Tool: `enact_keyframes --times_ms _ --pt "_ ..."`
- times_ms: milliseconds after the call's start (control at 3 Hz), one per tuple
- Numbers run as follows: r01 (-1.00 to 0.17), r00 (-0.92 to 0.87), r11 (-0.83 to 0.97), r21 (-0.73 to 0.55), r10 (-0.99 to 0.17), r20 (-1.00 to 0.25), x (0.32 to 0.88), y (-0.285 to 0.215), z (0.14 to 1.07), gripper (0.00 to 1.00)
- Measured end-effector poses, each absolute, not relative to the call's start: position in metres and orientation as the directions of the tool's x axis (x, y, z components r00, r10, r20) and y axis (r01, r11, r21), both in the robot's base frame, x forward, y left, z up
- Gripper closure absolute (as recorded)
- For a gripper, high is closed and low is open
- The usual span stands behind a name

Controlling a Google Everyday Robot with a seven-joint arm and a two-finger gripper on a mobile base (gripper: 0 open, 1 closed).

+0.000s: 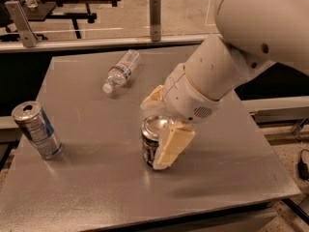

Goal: Pick pepsi can

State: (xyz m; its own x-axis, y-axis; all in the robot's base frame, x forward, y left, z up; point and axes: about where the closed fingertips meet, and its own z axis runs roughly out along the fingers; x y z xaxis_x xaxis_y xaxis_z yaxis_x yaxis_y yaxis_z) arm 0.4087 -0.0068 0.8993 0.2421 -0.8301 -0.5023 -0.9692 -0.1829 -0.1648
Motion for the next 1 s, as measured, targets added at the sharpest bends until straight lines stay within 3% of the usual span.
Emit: enact_keyframes --times_ms 1000 --pt "-0.959 0.282 -0.217 -0.184 -0.808 -0.517 0.405 -0.004 0.94 0.92"
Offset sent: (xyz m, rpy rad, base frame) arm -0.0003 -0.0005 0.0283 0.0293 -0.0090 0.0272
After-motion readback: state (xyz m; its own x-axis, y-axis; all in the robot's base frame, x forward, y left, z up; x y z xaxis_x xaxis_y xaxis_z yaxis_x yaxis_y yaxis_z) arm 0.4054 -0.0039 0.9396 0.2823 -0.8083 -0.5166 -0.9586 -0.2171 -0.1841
